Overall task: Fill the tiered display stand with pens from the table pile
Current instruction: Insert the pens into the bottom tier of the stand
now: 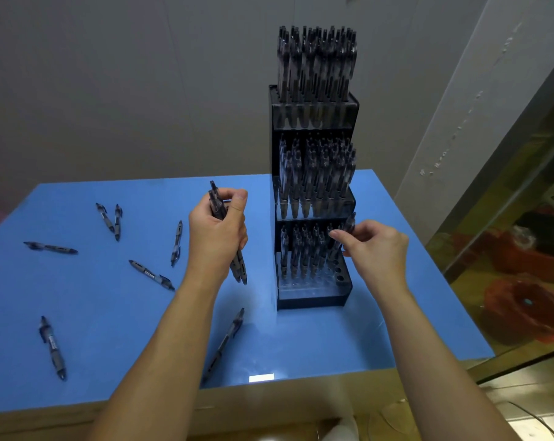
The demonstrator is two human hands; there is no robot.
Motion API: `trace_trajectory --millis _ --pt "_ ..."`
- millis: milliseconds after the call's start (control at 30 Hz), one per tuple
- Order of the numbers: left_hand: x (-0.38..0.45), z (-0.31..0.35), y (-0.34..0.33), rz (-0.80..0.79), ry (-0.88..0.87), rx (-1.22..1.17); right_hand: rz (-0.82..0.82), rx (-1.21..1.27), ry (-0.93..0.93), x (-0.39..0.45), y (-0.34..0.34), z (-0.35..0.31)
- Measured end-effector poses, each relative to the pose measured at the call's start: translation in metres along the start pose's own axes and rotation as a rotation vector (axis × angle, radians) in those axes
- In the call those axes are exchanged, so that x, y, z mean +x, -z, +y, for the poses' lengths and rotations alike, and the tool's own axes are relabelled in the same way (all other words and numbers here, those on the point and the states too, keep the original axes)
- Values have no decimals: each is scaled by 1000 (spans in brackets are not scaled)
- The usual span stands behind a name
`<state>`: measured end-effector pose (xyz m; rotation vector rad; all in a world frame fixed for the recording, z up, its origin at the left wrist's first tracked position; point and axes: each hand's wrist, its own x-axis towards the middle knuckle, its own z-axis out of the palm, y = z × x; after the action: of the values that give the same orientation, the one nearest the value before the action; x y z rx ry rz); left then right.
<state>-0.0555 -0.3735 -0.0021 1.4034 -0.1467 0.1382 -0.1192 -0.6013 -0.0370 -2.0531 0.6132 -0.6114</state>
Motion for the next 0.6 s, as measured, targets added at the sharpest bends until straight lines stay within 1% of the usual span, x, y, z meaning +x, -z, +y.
trace_trajectory --millis 167,333,500,600 --pt "-2 -2 1 1 6 -5 -35 -92 -6 -4 -8 6" --pt "-3 -6 2 -2 18 -9 -129 -323 35 -12 -13 5" --pt "-3 -9 2 -11 34 -1 -178 -506 94 -11 -13 -4" --pt "-4 -8 0 -23 36 -2 -214 -561 92 -7 -13 -11"
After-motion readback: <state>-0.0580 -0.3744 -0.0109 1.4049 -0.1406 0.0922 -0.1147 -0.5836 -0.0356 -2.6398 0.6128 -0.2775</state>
